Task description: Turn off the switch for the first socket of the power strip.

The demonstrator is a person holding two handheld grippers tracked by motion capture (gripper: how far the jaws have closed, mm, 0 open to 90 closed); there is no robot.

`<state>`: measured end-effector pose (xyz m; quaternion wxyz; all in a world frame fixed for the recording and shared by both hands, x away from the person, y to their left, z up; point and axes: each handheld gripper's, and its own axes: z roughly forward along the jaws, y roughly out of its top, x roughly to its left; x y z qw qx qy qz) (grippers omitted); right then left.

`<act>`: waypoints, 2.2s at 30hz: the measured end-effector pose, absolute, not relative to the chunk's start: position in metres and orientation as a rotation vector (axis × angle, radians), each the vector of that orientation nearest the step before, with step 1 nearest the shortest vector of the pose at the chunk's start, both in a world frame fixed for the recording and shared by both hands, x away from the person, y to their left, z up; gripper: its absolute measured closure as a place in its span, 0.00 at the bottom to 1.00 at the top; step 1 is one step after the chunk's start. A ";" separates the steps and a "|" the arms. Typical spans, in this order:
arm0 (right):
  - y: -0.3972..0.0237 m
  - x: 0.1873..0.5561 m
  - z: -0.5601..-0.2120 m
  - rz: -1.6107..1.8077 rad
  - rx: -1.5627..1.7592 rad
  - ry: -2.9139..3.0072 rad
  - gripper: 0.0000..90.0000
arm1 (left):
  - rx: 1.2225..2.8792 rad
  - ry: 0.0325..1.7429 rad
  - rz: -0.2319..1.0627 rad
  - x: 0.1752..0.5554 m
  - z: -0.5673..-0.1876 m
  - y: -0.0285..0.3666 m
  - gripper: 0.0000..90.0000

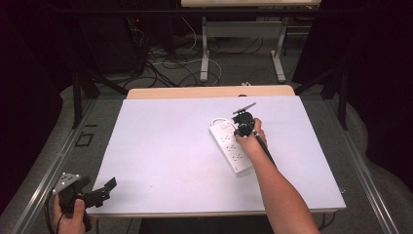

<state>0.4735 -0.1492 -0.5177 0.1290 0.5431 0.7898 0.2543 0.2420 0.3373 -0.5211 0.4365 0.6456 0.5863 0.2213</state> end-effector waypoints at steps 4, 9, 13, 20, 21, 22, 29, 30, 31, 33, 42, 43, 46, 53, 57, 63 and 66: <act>-0.150 0.473 -0.518 0.740 1.561 2.311 1.00 | 1.609 1.455 0.548 0.243 -0.521 0.336 0.00; -0.156 0.470 -0.518 0.788 1.610 2.285 1.00 | 1.621 1.457 0.539 0.244 -0.522 0.335 0.00; -0.164 0.467 -0.517 0.839 1.656 2.265 1.00 | 1.622 1.455 0.534 0.244 -0.523 0.334 0.00; -0.176 0.461 -0.509 0.894 1.656 2.240 1.00 | 1.622 1.445 0.542 0.244 -0.523 0.331 0.00; -0.178 0.458 -0.506 0.901 1.640 2.246 0.99 | 1.623 1.446 0.540 0.245 -0.523 0.331 0.00; -0.179 0.457 -0.505 0.893 1.635 2.245 0.99 | 1.629 1.444 0.543 0.245 -0.524 0.331 0.00; -0.185 0.451 -0.498 0.924 1.599 2.253 0.97 | 1.632 1.450 0.534 0.245 -0.524 0.329 0.00; -0.186 0.450 -0.497 0.923 1.592 2.253 0.97 | 1.636 1.450 0.532 0.246 -0.525 0.328 0.00; -0.188 0.449 -0.496 0.925 1.585 2.251 0.96 | 1.636 1.451 0.532 0.246 -0.525 0.328 0.00; -0.190 0.447 -0.493 0.933 1.578 2.246 0.96 | 1.642 1.451 0.532 0.246 -0.525 0.328 0.00; -0.200 0.438 -0.484 0.968 1.545 2.246 0.93 | 1.642 1.449 0.528 0.246 -0.525 0.328 0.00; -0.201 0.435 -0.483 0.982 1.530 2.251 0.92 | 1.644 1.447 0.530 0.246 -0.525 0.328 0.00; -0.200 0.433 -0.482 0.988 1.539 2.254 0.91 | 1.644 1.447 0.531 0.246 -0.525 0.327 0.00; -0.201 0.425 -0.481 1.025 1.483 2.274 0.88 | 1.643 1.451 0.537 0.246 -0.525 0.327 0.00; -0.204 0.419 -0.480 1.040 1.457 2.270 0.86 | 1.647 1.453 0.534 0.245 -0.526 0.327 0.00; -0.212 0.406 -0.480 1.067 1.401 2.235 0.82 | 1.646 1.458 0.533 0.245 -0.526 0.327 0.00; -0.216 0.400 -0.481 1.083 1.376 2.221 0.79 | 1.645 1.460 0.537 0.245 -0.526 0.327 0.00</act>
